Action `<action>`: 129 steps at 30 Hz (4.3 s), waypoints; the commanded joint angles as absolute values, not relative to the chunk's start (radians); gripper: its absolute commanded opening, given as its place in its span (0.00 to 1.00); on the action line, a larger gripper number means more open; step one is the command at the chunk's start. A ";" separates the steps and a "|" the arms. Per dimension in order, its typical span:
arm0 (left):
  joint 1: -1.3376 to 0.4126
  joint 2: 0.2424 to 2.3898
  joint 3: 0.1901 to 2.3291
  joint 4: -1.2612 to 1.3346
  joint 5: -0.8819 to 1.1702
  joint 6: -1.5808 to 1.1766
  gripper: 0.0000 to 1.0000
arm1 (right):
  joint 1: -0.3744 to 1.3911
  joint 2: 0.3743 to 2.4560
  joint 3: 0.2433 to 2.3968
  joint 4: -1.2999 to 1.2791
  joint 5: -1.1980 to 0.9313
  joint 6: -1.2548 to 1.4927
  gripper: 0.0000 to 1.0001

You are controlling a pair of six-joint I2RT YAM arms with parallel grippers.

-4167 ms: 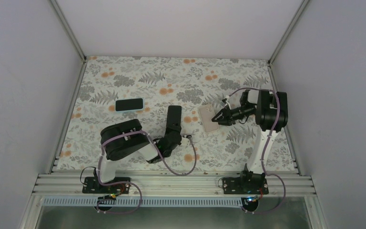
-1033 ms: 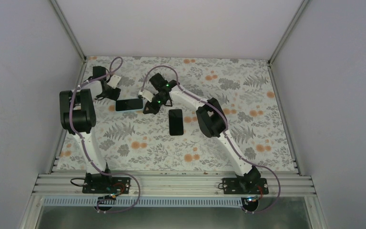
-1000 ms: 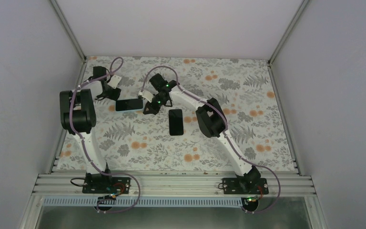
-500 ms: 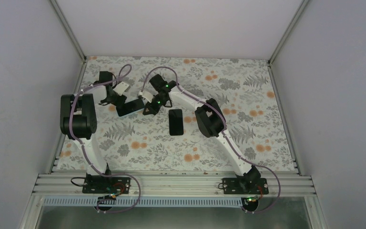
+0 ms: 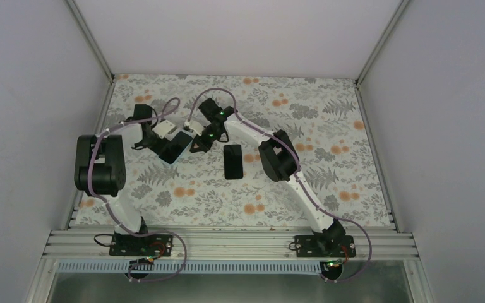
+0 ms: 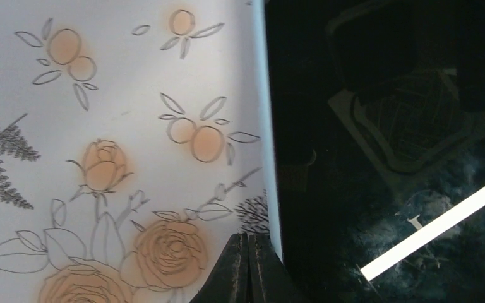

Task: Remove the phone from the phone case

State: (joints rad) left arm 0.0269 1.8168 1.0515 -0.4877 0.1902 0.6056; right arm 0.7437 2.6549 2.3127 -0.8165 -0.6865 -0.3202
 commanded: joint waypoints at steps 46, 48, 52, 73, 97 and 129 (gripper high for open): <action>-0.339 1.457 0.942 -0.967 0.300 0.654 0.47 | 0.587 2.446 2.213 -0.878 -0.678 -0.431 0.11; -0.286 1.394 1.012 -1.016 0.304 0.687 0.74 | 0.587 2.394 2.183 -0.876 -0.642 -0.473 0.33; -0.100 1.375 1.169 -1.053 0.311 0.745 1.00 | 0.607 2.298 2.061 -0.872 -0.593 -0.543 0.99; 0.123 1.561 1.147 -0.688 0.208 0.544 1.00 | 0.868 2.360 1.957 -0.752 -0.082 -0.545 1.00; 0.158 1.552 1.099 -0.737 0.312 0.612 1.00 | 0.833 2.506 2.093 -0.959 -0.307 -0.724 1.00; 0.157 1.578 1.088 -0.749 0.374 0.599 1.00 | 0.819 2.560 2.146 -1.092 -0.203 -0.557 0.90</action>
State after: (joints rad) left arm 0.1505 1.5753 1.0916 -0.7425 0.3492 0.5941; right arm 0.8276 2.5271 2.2227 -1.0019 -0.2672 -0.6006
